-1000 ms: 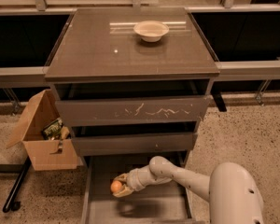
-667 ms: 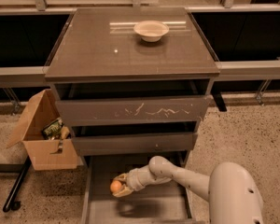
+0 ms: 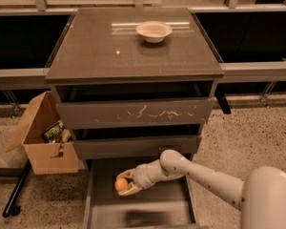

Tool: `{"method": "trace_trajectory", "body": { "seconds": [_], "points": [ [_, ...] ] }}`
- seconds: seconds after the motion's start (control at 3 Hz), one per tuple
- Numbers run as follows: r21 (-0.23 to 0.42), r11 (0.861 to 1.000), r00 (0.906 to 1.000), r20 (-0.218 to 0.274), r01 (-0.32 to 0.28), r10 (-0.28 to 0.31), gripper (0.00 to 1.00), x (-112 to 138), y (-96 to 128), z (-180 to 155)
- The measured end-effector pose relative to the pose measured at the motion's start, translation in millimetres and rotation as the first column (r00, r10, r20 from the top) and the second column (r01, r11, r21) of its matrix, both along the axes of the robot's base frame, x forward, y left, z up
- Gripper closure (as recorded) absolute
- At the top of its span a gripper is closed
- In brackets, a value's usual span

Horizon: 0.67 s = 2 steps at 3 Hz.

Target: Pick orange from bottom drawer and place on counter

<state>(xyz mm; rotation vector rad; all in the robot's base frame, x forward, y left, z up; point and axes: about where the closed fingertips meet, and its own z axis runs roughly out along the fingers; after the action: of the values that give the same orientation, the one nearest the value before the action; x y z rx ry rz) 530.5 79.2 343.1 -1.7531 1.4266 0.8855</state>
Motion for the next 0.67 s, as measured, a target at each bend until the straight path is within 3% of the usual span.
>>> {"method": "trace_trajectory", "body": {
  "seconds": [0.33,0.67],
  "points": [
    [0.027,0.998,0.9956,0.082,-0.049,0.046,1.0,-16.4,-18.6,94.4],
    [0.036,0.997,0.9905,0.124,-0.064,0.06,1.0,-19.3,-29.6,145.5]
  ]
}}
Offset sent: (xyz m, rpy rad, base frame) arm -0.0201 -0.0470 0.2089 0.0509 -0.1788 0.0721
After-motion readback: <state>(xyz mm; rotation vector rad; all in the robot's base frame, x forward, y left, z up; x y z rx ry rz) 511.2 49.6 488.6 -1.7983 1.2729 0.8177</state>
